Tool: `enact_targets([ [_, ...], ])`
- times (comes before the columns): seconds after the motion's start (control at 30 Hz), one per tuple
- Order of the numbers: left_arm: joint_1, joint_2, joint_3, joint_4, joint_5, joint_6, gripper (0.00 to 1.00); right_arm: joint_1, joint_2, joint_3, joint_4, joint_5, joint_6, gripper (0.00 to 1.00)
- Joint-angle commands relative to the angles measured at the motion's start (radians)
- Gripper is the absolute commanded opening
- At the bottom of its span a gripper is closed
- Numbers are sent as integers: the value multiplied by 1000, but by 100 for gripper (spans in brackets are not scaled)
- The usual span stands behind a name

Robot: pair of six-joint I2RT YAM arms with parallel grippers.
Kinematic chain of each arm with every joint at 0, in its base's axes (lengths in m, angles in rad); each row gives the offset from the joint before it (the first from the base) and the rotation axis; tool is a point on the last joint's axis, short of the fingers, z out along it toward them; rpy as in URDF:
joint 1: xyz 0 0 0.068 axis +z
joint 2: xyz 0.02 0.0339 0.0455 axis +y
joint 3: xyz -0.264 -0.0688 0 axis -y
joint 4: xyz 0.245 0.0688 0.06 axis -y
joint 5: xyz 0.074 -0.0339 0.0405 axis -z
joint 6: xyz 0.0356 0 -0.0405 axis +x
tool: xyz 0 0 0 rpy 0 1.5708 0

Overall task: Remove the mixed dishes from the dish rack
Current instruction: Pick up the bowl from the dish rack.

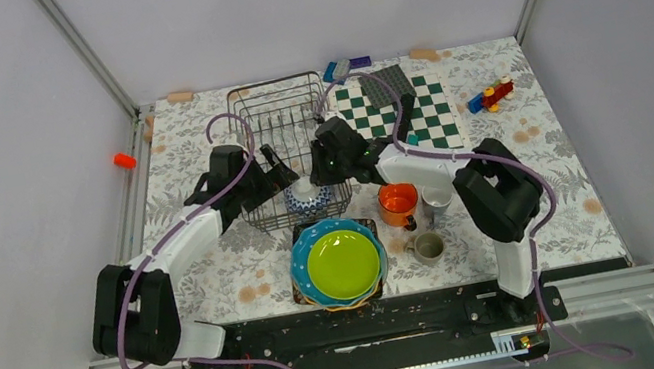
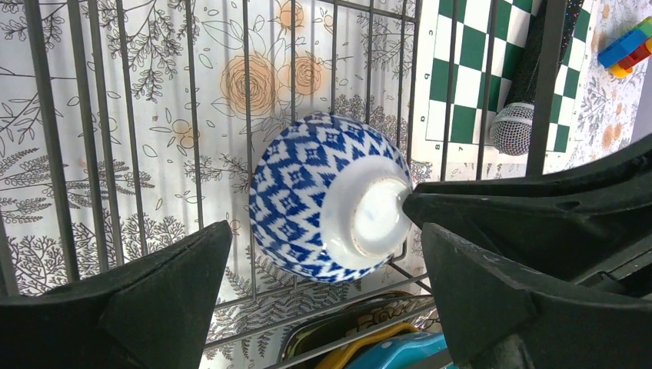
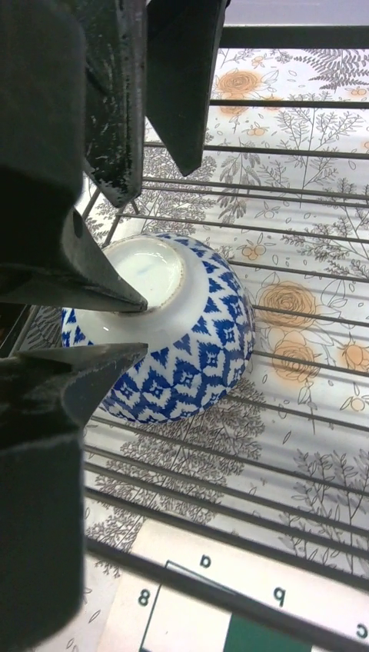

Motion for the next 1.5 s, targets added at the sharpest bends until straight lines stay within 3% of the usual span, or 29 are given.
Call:
enact_targets([
  [0.0,2,5,40,23,6,-9,99,-7,-58,-68,-11,48,2,26],
  [0.53,-3,82,32,118,160,-36,99,-31,-133,-169,22,102,46,20],
  [1.0,-39,158,48,144,181,-72,99,-32,-159,-201,19,148,72,18],
  [1.47,-52,198,-64,517,375,-282,97,-32,-179,-230,42,128,85,18],
])
